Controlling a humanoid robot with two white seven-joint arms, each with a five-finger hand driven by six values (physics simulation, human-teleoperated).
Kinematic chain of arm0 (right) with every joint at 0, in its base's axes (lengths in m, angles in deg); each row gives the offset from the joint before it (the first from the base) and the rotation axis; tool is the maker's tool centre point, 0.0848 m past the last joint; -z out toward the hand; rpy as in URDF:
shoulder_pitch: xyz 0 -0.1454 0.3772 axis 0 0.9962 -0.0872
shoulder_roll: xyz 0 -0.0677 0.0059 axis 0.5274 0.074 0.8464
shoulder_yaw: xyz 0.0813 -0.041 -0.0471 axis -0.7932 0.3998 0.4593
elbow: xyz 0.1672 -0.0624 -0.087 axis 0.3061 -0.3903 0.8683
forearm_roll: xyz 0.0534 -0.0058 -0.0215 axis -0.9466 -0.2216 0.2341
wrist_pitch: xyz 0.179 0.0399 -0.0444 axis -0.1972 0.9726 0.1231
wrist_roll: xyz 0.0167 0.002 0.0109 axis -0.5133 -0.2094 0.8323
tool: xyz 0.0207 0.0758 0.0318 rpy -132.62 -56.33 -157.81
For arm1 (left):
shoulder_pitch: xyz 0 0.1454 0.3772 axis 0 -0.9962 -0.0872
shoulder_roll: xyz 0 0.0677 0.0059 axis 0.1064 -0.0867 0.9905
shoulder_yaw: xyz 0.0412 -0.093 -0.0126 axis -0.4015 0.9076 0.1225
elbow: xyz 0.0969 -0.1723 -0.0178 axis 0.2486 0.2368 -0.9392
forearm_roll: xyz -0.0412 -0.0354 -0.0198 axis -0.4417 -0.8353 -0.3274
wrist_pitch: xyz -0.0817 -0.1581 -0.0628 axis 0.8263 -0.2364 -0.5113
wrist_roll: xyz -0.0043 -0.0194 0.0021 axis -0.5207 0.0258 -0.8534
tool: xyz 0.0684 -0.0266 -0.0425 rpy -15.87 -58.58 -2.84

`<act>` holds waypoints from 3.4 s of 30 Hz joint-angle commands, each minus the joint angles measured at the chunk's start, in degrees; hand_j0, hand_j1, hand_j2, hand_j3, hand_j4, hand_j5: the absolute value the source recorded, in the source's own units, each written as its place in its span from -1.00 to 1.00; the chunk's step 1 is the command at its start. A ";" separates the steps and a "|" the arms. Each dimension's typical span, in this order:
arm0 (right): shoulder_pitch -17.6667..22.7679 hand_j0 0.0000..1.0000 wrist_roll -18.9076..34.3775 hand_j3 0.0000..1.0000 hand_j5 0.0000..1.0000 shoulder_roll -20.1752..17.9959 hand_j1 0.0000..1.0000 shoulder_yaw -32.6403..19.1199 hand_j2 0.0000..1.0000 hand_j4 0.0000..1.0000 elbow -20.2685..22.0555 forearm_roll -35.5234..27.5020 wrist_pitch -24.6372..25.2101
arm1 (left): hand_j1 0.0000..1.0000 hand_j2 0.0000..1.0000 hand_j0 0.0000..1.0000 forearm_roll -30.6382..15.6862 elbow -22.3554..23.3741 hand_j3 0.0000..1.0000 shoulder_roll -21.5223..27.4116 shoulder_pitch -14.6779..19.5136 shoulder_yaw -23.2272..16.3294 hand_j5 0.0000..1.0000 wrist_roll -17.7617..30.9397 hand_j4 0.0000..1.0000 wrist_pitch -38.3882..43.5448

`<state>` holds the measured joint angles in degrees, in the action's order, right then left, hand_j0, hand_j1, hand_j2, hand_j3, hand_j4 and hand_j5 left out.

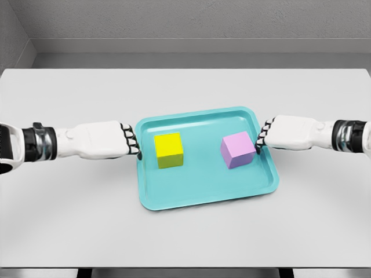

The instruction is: Push two cubes

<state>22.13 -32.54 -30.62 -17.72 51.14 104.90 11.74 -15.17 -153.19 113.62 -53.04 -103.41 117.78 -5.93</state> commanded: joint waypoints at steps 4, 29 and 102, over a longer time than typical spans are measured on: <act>0.26 0.20 -0.25 0.20 0.20 1.17 0.20 0.10 0.20 0.20 -0.10 -0.34 -0.09 | 0.39 0.39 0.39 -0.04 1.11 0.39 -0.67 0.09 -0.56 0.39 0.48 0.39 0.12; 0.35 0.20 -0.87 0.20 0.20 3.01 0.20 0.80 0.20 0.20 -0.01 -3.50 -0.09 | 0.39 0.39 0.39 1.54 5.16 0.39 -7.00 3.16 -2.23 0.39 1.54 0.39 0.12; -2.72 0.20 -0.60 0.20 0.20 12.24 0.20 0.98 0.20 0.20 -8.98 -3.33 -0.09 | 0.30 0.30 0.30 4.18 14.21 0.30 -12.10 7.03 -0.30 0.30 2.33 0.30 0.12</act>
<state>19.50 -33.34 -18.38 -17.25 42.25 99.93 12.63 -10.67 -138.94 101.13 -46.01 -103.95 120.14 -5.94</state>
